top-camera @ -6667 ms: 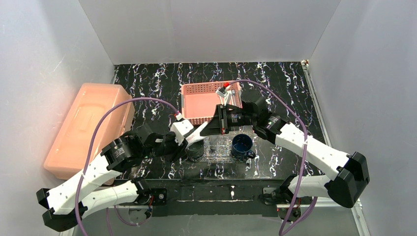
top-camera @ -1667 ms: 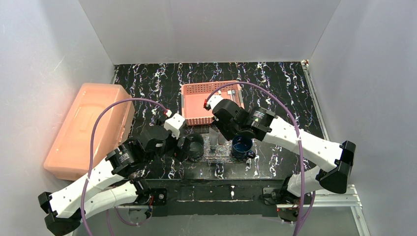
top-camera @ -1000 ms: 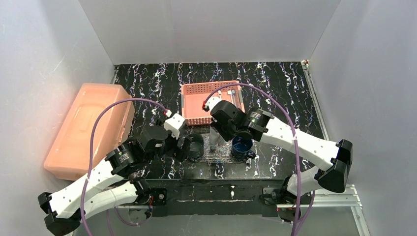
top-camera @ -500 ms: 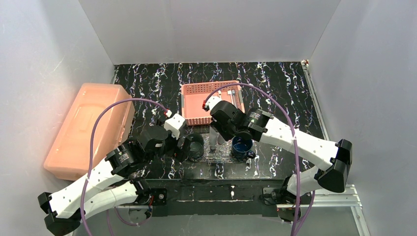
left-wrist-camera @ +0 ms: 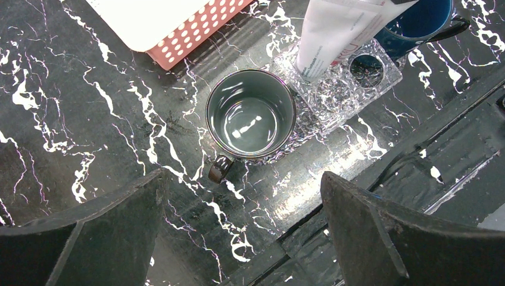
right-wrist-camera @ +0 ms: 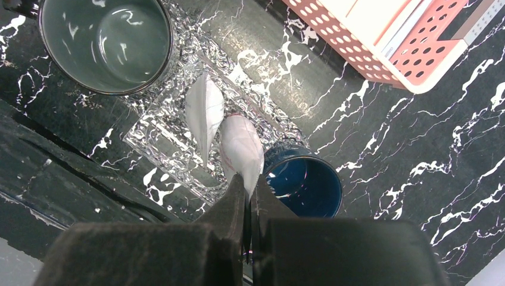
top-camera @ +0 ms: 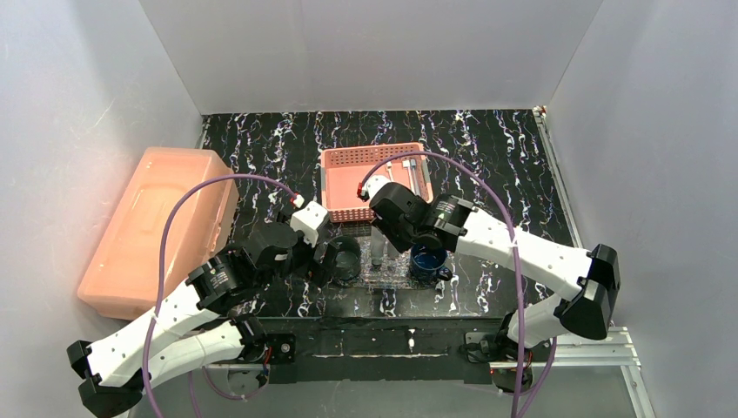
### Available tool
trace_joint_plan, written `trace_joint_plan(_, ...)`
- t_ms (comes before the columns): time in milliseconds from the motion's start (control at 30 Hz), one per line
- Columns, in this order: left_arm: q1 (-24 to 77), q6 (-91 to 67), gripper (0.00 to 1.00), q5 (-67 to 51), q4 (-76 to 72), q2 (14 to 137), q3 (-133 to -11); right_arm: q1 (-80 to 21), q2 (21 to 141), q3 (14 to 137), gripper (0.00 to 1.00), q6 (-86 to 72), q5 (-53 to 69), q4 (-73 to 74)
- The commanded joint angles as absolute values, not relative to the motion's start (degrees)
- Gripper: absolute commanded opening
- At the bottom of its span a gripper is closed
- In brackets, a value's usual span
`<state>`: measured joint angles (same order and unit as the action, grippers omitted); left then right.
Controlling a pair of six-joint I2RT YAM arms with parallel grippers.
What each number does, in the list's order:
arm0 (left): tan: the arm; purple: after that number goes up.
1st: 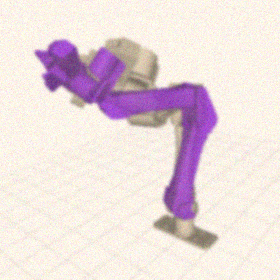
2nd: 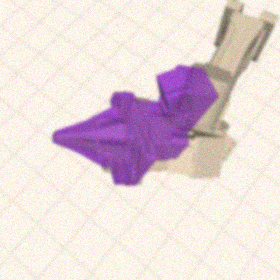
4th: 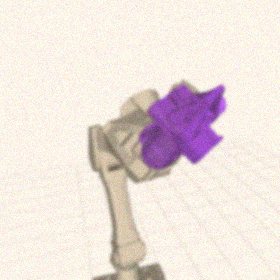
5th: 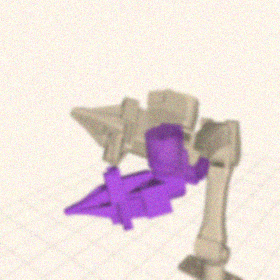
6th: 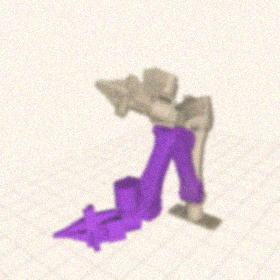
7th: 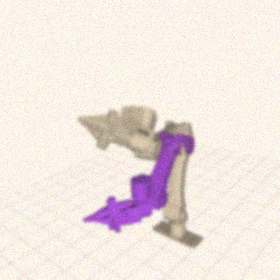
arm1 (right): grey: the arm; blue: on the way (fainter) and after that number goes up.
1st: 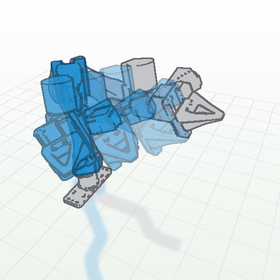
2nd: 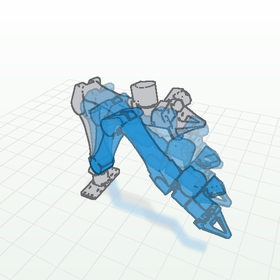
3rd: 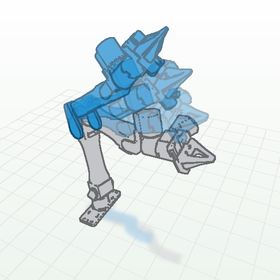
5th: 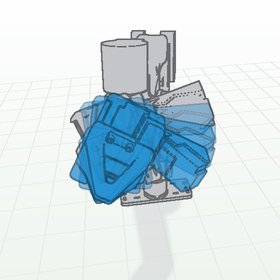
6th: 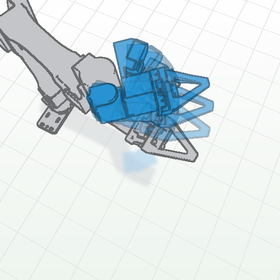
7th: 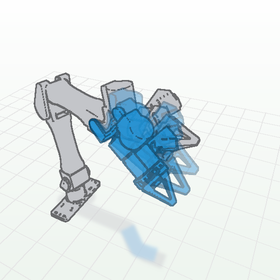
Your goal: Prepare toiletry sets of a toothbrush and toothpaste on the tray
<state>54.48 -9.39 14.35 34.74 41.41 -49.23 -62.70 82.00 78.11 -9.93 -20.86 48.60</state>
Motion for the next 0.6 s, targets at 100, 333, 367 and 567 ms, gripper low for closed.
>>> trace_joint_plan(100,54.02,-8.8,0.98,14.5,34.37,40.78,-49.21,-63.0,81.91,75.96,0.01,-10.37,-21.19,44.32)
trace_joint_plan(333,54.05,-8.81,0.98,14.41,34.37,40.96,-49.31,-62.93,82.77,73.72,0.01,-11.05,-20.86,42.09)
trace_joint_plan(367,54.05,-8.79,0.98,14.41,34.37,40.96,-49.31,-62.93,82.83,73.55,0.01,-11.07,-20.9,41.87)
trace_joint_plan(567,53.97,-8.71,0.98,14.33,34.34,41.13,-49.45,-62.94,83.56,73.09,0.01,-11.07,-21.09,41.67)
